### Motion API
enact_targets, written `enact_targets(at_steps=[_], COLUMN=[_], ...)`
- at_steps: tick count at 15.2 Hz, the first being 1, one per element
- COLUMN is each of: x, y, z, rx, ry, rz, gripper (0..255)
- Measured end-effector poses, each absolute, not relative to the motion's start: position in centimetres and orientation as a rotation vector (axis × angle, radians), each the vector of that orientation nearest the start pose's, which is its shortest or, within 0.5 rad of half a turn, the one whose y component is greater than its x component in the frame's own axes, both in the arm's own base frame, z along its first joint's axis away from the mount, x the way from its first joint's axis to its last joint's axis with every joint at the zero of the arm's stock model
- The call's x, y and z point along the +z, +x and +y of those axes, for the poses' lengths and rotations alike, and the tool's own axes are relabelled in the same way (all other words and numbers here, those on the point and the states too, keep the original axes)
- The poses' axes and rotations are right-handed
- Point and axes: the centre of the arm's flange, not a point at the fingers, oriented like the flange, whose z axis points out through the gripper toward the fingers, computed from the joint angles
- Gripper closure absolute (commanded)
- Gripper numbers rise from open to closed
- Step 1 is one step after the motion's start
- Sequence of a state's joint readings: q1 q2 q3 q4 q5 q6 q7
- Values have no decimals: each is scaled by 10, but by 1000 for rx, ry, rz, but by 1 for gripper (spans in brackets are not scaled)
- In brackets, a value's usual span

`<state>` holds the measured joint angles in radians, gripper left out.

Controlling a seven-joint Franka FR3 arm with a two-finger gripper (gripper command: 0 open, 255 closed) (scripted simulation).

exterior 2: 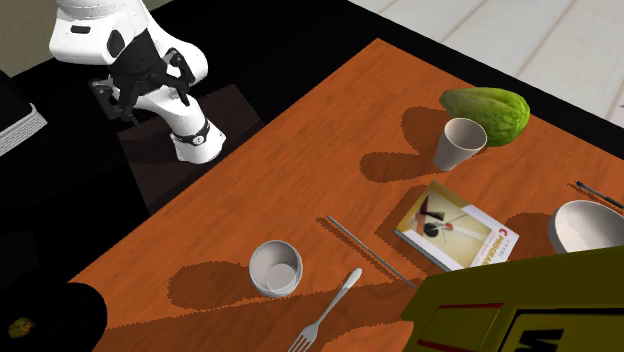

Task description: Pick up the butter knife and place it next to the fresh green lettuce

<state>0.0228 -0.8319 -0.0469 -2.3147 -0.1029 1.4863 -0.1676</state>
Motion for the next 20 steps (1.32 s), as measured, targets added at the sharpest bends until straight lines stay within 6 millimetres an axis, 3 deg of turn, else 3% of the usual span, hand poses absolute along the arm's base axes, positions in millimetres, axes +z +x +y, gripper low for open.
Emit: enact_targets(at_steps=[2,6,20], x=[613,593,505], y=[290,324,465], z=[-20,-2,86], rx=[6,15,44], ry=[-3199,-3192,-3162], rz=[-242,-257,-314], gripper=[0,0,0])
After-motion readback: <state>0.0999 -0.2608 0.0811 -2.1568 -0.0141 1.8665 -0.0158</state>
